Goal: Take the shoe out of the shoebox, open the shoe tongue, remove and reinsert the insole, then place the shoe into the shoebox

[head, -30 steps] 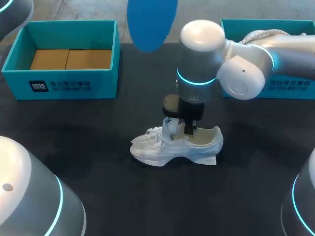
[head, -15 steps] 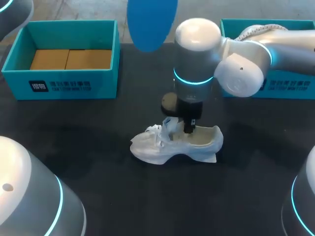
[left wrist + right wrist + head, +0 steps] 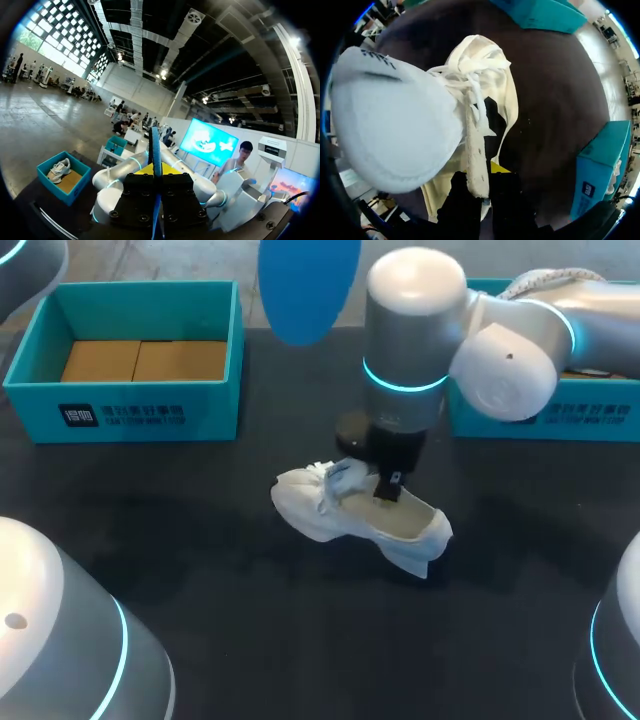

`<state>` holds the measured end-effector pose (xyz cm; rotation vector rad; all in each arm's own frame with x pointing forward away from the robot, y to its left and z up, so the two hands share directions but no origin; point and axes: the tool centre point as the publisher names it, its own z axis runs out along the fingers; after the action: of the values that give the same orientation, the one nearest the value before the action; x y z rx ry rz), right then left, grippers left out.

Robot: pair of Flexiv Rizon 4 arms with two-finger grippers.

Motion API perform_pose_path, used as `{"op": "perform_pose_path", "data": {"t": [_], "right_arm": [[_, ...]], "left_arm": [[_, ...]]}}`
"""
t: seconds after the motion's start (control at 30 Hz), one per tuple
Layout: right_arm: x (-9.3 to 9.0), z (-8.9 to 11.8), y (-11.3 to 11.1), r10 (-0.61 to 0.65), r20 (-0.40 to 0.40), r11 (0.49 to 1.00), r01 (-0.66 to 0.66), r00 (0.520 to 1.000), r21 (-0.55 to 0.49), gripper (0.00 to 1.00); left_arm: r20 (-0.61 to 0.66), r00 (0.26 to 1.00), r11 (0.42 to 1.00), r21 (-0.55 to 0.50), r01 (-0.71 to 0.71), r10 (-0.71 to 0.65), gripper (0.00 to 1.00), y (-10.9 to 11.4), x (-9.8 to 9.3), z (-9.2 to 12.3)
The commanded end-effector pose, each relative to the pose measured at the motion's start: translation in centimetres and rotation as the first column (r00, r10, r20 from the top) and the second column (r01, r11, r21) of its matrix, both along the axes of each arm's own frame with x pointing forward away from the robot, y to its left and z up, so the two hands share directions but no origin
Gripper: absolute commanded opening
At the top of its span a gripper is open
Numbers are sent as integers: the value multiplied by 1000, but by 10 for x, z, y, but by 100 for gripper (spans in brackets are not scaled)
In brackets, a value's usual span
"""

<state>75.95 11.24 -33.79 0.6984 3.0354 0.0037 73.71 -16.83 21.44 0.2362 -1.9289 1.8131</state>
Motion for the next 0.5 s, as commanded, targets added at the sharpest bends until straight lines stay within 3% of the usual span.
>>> {"op": "perform_pose_path", "data": {"t": [0.03, 0.5], "right_arm": [[-9, 8, -8, -78, 5, 997, 78, 997, 19, 0], [-31, 18, -12, -372, -2, 925, 371, 928, 82, 0]], "left_arm": [[0, 1000, 1000, 3, 0, 0, 0, 0, 0, 1], [0, 1000, 1000, 3, 0, 0, 0, 0, 0, 1]]}}
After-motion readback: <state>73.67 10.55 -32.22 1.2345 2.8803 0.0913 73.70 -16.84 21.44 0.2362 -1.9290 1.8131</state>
